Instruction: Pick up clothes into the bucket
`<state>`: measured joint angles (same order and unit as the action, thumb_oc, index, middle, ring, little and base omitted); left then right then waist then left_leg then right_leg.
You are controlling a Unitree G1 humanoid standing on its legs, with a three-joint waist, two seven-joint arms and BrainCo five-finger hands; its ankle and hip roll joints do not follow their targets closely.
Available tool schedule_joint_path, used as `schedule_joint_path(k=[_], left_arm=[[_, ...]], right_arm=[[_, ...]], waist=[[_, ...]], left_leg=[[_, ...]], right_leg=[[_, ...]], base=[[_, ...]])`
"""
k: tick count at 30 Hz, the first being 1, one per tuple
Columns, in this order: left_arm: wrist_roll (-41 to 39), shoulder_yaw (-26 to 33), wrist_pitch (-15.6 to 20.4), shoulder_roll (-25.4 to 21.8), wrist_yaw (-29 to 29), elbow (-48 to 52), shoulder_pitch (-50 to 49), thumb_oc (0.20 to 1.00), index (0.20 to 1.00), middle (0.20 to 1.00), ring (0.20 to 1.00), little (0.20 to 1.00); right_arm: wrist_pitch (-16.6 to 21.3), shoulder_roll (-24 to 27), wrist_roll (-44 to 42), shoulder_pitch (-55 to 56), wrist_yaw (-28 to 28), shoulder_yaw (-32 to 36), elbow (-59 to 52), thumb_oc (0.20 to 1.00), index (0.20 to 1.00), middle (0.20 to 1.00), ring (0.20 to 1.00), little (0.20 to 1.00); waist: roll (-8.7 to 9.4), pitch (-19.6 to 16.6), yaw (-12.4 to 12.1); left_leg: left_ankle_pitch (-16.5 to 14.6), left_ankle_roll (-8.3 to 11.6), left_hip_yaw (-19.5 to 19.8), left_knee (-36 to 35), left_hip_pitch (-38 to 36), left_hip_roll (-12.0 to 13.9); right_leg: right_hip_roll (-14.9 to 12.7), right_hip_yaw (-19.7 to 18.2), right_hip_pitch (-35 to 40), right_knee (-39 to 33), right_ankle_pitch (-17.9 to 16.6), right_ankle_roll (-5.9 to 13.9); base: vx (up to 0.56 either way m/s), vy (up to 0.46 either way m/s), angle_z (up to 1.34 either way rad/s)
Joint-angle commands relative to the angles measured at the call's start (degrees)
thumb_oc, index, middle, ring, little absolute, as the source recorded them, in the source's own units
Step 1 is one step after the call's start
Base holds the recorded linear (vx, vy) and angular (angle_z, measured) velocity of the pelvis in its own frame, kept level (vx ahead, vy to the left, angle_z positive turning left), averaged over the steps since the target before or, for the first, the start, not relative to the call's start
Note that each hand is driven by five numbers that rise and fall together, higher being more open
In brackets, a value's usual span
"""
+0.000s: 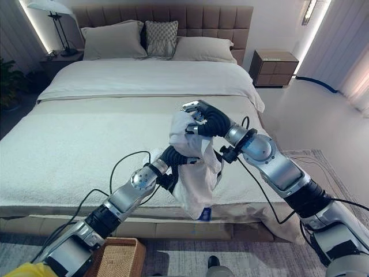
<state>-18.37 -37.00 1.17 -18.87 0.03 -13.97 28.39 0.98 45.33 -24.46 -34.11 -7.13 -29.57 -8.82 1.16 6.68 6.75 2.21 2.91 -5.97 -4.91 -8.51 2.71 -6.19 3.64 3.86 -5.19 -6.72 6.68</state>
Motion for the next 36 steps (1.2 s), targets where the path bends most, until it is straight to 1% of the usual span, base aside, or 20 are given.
schedule_joint_path(k=[1, 2, 3, 4, 5, 6, 7, 8, 12, 14, 15, 17, 19, 24, 25, 26, 28, 31, 32, 36], left_arm=[[-5.5, -1.0, 0.7, 3.4, -0.1, -4.6, 2.0, 0.2, 0.2, 0.2, 0.2, 0.2], [-7.6, -0.7, 0.4, 4.1, -0.1, -4.7, 0.7, 0.2, 0.2, 0.2, 0.2, 0.2], [-10.1, -0.3, 0.1, 4.9, -0.1, -4.8, -0.8, 0.2, 0.2, 0.2, 0.2, 0.2], [-10.1, -0.3, 0.1, 4.9, -0.1, -4.8, -0.8, 0.2, 0.2, 0.2, 0.2, 0.2], [-11.4, -0.1, -0.1, 5.4, -0.2, -4.8, -1.8, 0.2, 0.2, 0.2, 0.2, 0.2], [-12.7, 0.4, 0.0, 5.9, 0.0, -4.7, -2.6, 0.2, 0.2, 0.2, 0.2, 0.2], [-12.7, 0.4, 0.0, 5.9, 0.0, -4.7, -2.6, 0.2, 0.2, 0.2, 0.2, 0.2], [-14.9, 0.7, -0.4, 6.6, 0.0, -4.6, -4.2, 0.2, 0.2, 0.2, 0.2, 0.2], [-18.2, 2.4, -1.0, 7.2, -0.3, -4.2, -8.2, 0.2, 0.2, 0.2, 0.2, 0.2], [-18.0, 3.9, -1.0, 6.7, -0.1, -3.8, -10.0, 0.2, 0.2, 0.2, 0.2, 0.2], [-18.0, 3.8, -1.0, 6.7, -0.1, -3.8, -10.1, 0.2, 0.2, 0.2, 0.2, 0.2], [-16.5, 7.1, -1.1, 5.0, -0.3, -1.7, -14.4, 0.2, 0.2, 0.2, 0.2, 0.2], [-15.7, 8.0, -1.0, 4.3, -0.2, -0.8, -15.5, 0.2, 0.2, 0.2, 0.2, 0.2], [-10.3, 14.7, 0.1, 0.3, 0.4, 4.7, -20.6, 0.2, 0.2, 0.2, 0.2, 0.2], [-9.0, 16.5, 0.7, -0.7, 0.7, 6.2, -22.0, 0.2, 0.2, 0.2, 0.2, 0.2], [-9.0, 16.5, 0.7, -0.7, 0.7, 6.2, -22.0, 0.2, 0.2, 0.2, 0.2, 0.2], [-6.6, 20.7, 1.9, -3.0, 1.2, 9.3, -24.9, 0.2, 0.2, 0.2, 0.2, 0.2], [-6.1, 25.3, 3.0, -4.9, 1.9, 13.0, -28.4, 0.2, 0.2, 0.2, 0.2, 0.2], [-6.9, 27.2, 3.5, -5.2, 2.1, 13.7, -29.7, 0.2, 0.2, 0.2, 0.2, 0.2], [-7.9, 34.8, 4.4, -6.7, 3.1, 17.0, -35.0, 0.2, 0.2, 0.2, 0.2, 0.2]], right_arm=[[4.9, -2.0, -2.9, -0.4, 1.7, 5.4, -4.9, 0.2, 0.2, 0.2, 0.2, 0.2], [5.0, -2.4, -2.7, 0.7, 2.0, 6.0, -5.0, 0.2, 0.2, 0.2, 0.2, 0.2], [5.0, -3.4, -2.1, 2.4, 2.5, 7.1, -5.1, 0.313, 0.313, 0.313, 0.313, 0.313], [5.0, -3.4, -2.1, 2.5, 2.5, 7.1, -5.1, 0.354, 0.354, 0.354, 0.354, 0.354], [5.0, -4.1, -1.6, 3.5, 2.8, 7.7, -5.2, 0.476, 0.476, 0.476, 0.476, 0.476], [5.2, -4.7, -1.0, 4.5, 3.1, 8.4, -5.1, 0.573, 0.573, 0.573, 0.573, 0.573], [5.1, -4.7, -1.0, 4.6, 3.1, 8.4, -5.2, 0.627, 0.627, 0.627, 0.627, 0.627], [5.2, -5.9, 0.0, 6.7, 3.9, 9.8, -5.0, 1.0, 1.0, 1.0, 1.0, 1.0], [5.4, -8.5, 1.2, 12.0, 5.6, 13.7, -4.4, 1.0, 1.0, 1.0, 1.0, 1.0], [5.8, -10.4, 2.1, 15.4, 6.8, 16.2, -3.9, 1.0, 1.0, 1.0, 1.0, 1.0], [5.7, -10.4, 2.1, 15.5, 6.9, 16.3, -4.0, 1.0, 1.0, 1.0, 1.0, 1.0], [5.8, -14.6, 6.3, 22.4, 9.5, 21.3, -3.1, 1.0, 1.0, 1.0, 1.0, 1.0], [5.8, -15.6, 7.5, 24.3, 10.3, 22.5, -2.7, 1.0, 1.0, 1.0, 1.0, 1.0], [5.5, -19.4, 21.0, 32.2, 15.4, 28.0, 0.0, 1.0, 1.0, 1.0, 1.0, 1.0], [5.2, -20.2, 22.4, 34.1, 16.3, 28.7, 2.4, 1.0, 1.0, 1.0, 1.0, 1.0], [5.2, -20.2, 22.4, 34.1, 16.3, 28.7, 2.4, 1.0, 1.0, 1.0, 1.0, 1.0], [4.0, -20.6, 28.0, 36.7, 17.9, 29.2, 9.6, 1.0, 1.0, 1.0, 1.0, 1.0], [2.6, -21.1, 30.5, 37.9, 18.2, 28.4, 18.8, 1.0, 1.0, 1.0, 1.0, 1.0], [1.7, -21.4, 31.3, 38.3, 17.8, 27.8, 22.7, 1.0, 1.0, 1.0, 1.0, 1.0], [0.1, -21.8, 34.2, 38.4, 16.8, 25.8, 35.1, 1.0, 1.0, 1.0, 1.0, 1.0]], waist=[[1.98, -1.4, -0.4], [2.02, -1.2, -0.4], [2.04, -1.1, -0.4], [2.06, -1.2, -0.5], [2.08, -1.0, -0.5], [2.08, -0.9, -0.5], [2.1, -0.9, -0.5], [2.17, -0.7, -0.6], [2.29, -0.4, -0.7], [2.29, 0.0, -0.8], [2.32, 0.0, -0.8], [2.27, 0.7, -1.0], [2.31, 0.8, -1.1], [2.08, 2.0, -1.5], [2.07, 2.4, -1.6], [2.07, 2.4, -1.6], [2.11, 3.5, -2.2], [2.35, 5.0, -3.0], [2.29, 5.5, -3.4], [2.04, 6.4, -4.6]], left_leg=[[-4.5, 0.48, 0.5, 4.4, 1.7, -0.7], [-4.5, 0.43, 0.6, 4.5, 1.8, -0.8], [-4.5, 0.39, 0.8, 4.5, 1.9, -0.8], [-4.5, 0.39, 0.8, 4.5, 1.9, -0.8], [-4.5, 0.36, 0.8, 4.5, 2.0, -0.8], [-4.5, 0.33, 0.9, 4.6, 2.1, -0.8], [-4.5, 0.33, 0.9, 4.6, 2.1, -0.8], [-4.5, 0.24, 1.0, 4.6, 2.2, -0.9], [-4.7, 0.0, 1.4, 4.9, 2.6, -1.1], [-4.7, -0.11, 1.6, 5.1, 2.9, -1.1], [-4.7, -0.11, 1.6, 5.2, 2.9, -1.1], [-4.9, -0.34, 2.0, 5.4, 3.5, -1.4], [-4.9, -0.4, 2.2, 5.6, 3.8, -1.5], [-5.1, -0.65, 3.0, 6.4, 5.2, -1.9], [-5.2, -0.7, 3.1, 6.7, 5.7, -1.9], [-5.2, -0.7, 3.1, 6.7, 5.7, -1.9], [-5.2, -0.76, 3.6, 7.6, 6.9, -2.2], [-5.3, -0.75, 4.2, 8.9, 8.5, -2.4], [-5.2, -0.74, 4.5, 9.0, 8.9, -2.5], [-4.9, -0.59, 5.5, 9.4, 10.2, -2.8]], right_leg=[[-1.7, 3.9, 2.6, 3.2, 6.5, 2.57], [-1.7, 3.9, 2.5, 3.3, 6.5, 2.55], [-1.7, 3.9, 2.4, 3.4, 6.6, 2.54], [-1.7, 3.9, 2.4, 3.4, 6.6, 2.54], [-1.8, 4.0, 2.3, 3.5, 6.6, 2.53], [-1.8, 4.0, 2.3, 3.6, 6.7, 2.53], [-1.8, 4.0, 2.3, 3.6, 6.7, 2.53], [-1.9, 4.2, 2.2, 3.7, 6.8, 2.5], [-2.0, 4.4, 2.0, 4.2, 7.0, 2.44], [-2.1, 4.5, 1.8, 4.5, 7.1, 2.39], [-2.1, 4.5, 1.8, 4.5, 7.2, 2.39], [-2.3, 4.7, 1.3, 5.1, 7.4, 2.35], [-2.3, 4.8, 1.2, 5.3, 7.5, 2.32], [-2.6, 5.4, -0.1, 6.3, 8.0, 2.27], [-2.7, 5.4, -0.4, 6.7, 8.1, 2.25], [-2.7, 5.4, -0.4, 6.7, 8.1, 2.25], [-2.8, 5.5, -1.5, 7.7, 8.2, 2.12], [-2.9, 5.8, -2.8, 8.9, 8.4, 2.01], [-2.9, 6.0, -3.2, 9.3, 8.5, 1.95], [-3.2, 6.9, -4.2, 10.2, 8.6, 1.84]], base=[[0.0, 0.0, 0.0], [0.0, 0.0, 0.0], [0.0, 0.0, 0.0], [0.0, 0.0, 0.0], [0.0, 0.0, 0.0], [0.0, 0.0, 0.0], [0.0, 0.0, 0.0], [0.0, 0.0, 0.0], [0.0, 0.001, 0.02], [0.0, 0.0, 0.0], [-0.02, 0.003, 0.06], [-0.02, 0.006, 0.09], [-0.01, 0.005, 0.15], [-0.02, 0.013, 0.07], [-0.03, 0.007, 0.06], [-0.05, 0.009, 0.11], [-0.06, 0.007, 0.1], [-0.06, 0.003, 0.06], [-0.06, 0.001, 0.06], [-0.02, 0.002, 0.12]])
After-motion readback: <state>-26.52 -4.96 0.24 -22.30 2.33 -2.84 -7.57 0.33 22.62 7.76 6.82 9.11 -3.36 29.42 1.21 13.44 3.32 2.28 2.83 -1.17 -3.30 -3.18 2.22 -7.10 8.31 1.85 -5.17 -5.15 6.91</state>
